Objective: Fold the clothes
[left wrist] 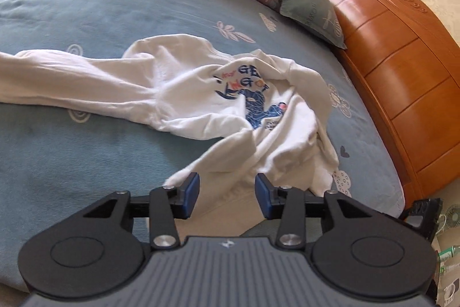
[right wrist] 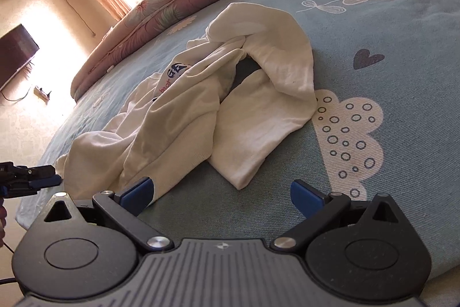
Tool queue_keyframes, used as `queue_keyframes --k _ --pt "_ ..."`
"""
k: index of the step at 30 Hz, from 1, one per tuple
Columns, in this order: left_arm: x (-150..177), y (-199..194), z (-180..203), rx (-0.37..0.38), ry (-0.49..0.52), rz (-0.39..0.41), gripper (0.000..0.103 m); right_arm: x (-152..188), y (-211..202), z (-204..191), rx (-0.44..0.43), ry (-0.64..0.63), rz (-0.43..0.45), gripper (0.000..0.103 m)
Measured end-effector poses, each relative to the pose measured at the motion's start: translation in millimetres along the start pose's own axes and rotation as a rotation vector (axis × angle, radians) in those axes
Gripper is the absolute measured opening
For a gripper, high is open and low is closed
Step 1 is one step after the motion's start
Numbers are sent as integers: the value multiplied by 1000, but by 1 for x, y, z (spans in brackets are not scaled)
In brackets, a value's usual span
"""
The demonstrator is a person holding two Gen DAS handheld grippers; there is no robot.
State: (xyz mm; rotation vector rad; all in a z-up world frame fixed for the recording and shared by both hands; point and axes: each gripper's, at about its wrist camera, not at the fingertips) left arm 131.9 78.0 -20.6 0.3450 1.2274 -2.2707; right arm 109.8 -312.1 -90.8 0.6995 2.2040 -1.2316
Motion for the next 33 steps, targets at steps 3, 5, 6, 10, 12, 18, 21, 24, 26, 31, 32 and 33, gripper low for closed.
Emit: queue_keyframes --k 3,5,6,10,12,18,21,24,26,31,32,33 --pt "5 24 23 34 66 -34 42 -4 14 20 -56 81 6 103" --pt "10 39 38 53 126 -44 43 -6 15 30 -108 100 46 103" --pt "11 45 43 51 144 -45 43 -7 16 36 -130 113 61 103" --pt "20 75 53 44 173 -57 47 -12 21 54 -177 206 108 103" --pt "23 90 50 43 148 -73 48 -15 24 54 -172 203 116 103" --pt "25 108 16 95 -40 -64 52 -18 32 48 -130 162 138 103" --pt "25 108 7 138 -95 -60 54 -21 36 50 -135 159 147 103" --pt "25 107 4 157 -115 -59 54 -27 40 55 -144 189 147 103" --pt "26 107 5 157 -113 -57 54 -30 41 57 -147 221 138 103" --pt "29 107 3 168 -118 -40 54 -22 37 57 -246 311 78 103" --pt "28 107 2 170 -120 -40 54 -21 37 57 -246 305 84 103" --pt "28 108 2 172 -122 -39 54 -20 37 57 -246 299 90 103"
Point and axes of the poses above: each gripper's, at about its wrist camera, not at the fingertips, and y roughly the way its jaws point, z to its right, x to its underside, and after that the axes turned 8 degrees about -y, right-handed
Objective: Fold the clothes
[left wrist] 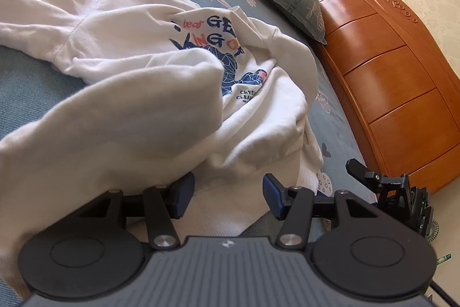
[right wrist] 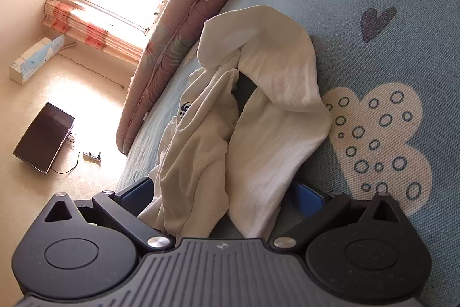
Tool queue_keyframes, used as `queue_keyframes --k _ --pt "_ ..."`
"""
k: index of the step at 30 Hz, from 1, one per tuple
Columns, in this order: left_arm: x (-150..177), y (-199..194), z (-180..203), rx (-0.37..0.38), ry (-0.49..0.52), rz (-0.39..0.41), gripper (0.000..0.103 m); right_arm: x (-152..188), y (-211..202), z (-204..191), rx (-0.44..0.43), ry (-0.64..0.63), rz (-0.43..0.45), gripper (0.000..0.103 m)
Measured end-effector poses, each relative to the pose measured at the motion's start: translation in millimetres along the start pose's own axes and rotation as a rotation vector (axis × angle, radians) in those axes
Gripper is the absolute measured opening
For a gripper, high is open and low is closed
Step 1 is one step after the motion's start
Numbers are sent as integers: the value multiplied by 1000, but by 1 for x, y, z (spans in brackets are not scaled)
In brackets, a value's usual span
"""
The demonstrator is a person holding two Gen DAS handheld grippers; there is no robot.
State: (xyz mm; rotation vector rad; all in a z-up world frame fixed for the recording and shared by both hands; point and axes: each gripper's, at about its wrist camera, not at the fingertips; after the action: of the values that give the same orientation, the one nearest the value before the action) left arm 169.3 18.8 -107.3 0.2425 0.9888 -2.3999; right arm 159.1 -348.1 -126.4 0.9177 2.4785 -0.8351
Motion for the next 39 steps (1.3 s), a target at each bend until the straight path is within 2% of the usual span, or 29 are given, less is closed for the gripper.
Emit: queue_keyframes --k 6,8,10,13,14,16,17,18,20,25,29,33,39 --pt "0 1 0 1 -1 6 54 -12 18 -2 38 -15 13 103" --pt "1 0 0 2 -3 12 54 -7 15 -5 53 6 17 101" --pt "1 1 -1 5 -4 14 54 4 6 -6 32 40 26 100" --pt "0 1 -3 14 -13 13 54 20 -3 -6 33 20 56 90" --pt "0 1 -3 17 -16 13 54 19 -4 0 33 41 66 81" --pt "1 1 -3 13 -8 16 54 16 -5 15 47 106 78 53" --pt "1 1 -2 12 -4 18 54 16 -3 26 59 146 74 13" --pt "2 1 -1 10 -1 17 54 16 -2 38 70 185 71 4" --pt "2 0 0 5 7 21 54 16 -2 34 66 128 58 4" --pt "1 0 1 -3 10 16 54 10 -2 26 105 149 35 5" --pt "1 1 0 -1 4 14 54 -6 -13 3 158 23 17 7" --pt "0 1 0 -2 4 13 54 -32 -36 -9 229 -91 15 7" --pt "-1 2 0 2 1 6 54 -66 -73 8 419 -182 1 7"
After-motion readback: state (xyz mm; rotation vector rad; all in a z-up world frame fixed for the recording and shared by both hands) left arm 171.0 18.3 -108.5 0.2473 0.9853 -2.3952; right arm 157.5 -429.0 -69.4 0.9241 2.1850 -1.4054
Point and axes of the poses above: each gripper's, at about its wrist camera, not at the fingertips, and y roughly the way its jaws point, z to its right, x to its underside, and after that the axes turned 8 degrees about -y, right-handed
